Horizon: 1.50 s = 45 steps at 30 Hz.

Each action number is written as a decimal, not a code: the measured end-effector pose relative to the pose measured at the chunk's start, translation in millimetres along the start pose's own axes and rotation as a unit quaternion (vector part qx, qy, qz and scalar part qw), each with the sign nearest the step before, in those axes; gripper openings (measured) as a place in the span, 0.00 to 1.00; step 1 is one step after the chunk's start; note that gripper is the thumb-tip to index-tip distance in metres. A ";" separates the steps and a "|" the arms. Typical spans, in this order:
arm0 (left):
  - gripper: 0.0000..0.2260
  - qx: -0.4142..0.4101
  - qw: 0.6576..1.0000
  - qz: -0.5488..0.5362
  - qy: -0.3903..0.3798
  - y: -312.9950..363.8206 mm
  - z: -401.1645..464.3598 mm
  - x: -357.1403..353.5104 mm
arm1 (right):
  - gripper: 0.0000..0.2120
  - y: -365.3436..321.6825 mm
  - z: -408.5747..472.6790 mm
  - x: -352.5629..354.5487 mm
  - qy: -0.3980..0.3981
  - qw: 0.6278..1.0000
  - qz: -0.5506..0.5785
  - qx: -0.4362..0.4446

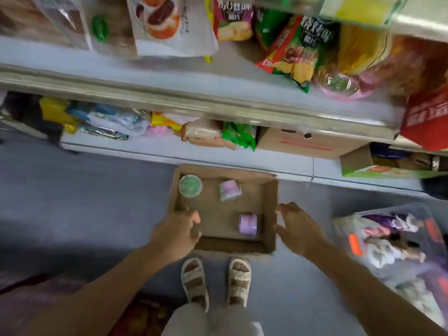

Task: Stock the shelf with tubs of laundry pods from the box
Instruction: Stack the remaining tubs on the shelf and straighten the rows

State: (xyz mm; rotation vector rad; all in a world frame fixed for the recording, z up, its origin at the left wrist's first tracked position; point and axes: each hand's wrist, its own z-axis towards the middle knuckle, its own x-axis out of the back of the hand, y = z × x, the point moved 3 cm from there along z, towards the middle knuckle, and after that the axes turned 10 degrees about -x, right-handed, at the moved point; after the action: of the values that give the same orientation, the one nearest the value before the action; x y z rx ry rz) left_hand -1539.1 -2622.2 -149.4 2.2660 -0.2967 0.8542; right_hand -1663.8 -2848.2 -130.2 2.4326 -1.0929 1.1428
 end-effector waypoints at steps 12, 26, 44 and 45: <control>0.14 0.038 0.999 -0.026 -0.025 -47.1 141.1 -204.6 | 0.09 89.0 177.7 -210.6 -0.071 0.994 0.047 -0.066; 0.18 0.080 0.990 -0.096 -0.059 -135.7 223.1 -329.4 | 0.16 109.1 305.3 -380.3 -0.048 0.970 0.138 -0.194; 0.34 0.347 0.733 -0.586 0.008 -158.8 244.1 -302.4 | 0.03 14.1 274.1 -323.1 0.215 0.892 0.049 0.394; 0.33 0.350 0.721 -0.598 0.009 -161.9 244.9 -302.5 | 0.02 11.1 274.9 -321.8 0.216 0.887 0.051 0.404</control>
State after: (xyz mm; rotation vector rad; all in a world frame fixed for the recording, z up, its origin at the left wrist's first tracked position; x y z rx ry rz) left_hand -1578.3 -2676.1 -565.6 2.3525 1.6105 0.2279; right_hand -1650.8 -2821.0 -552.5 2.4143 -0.6737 2.4160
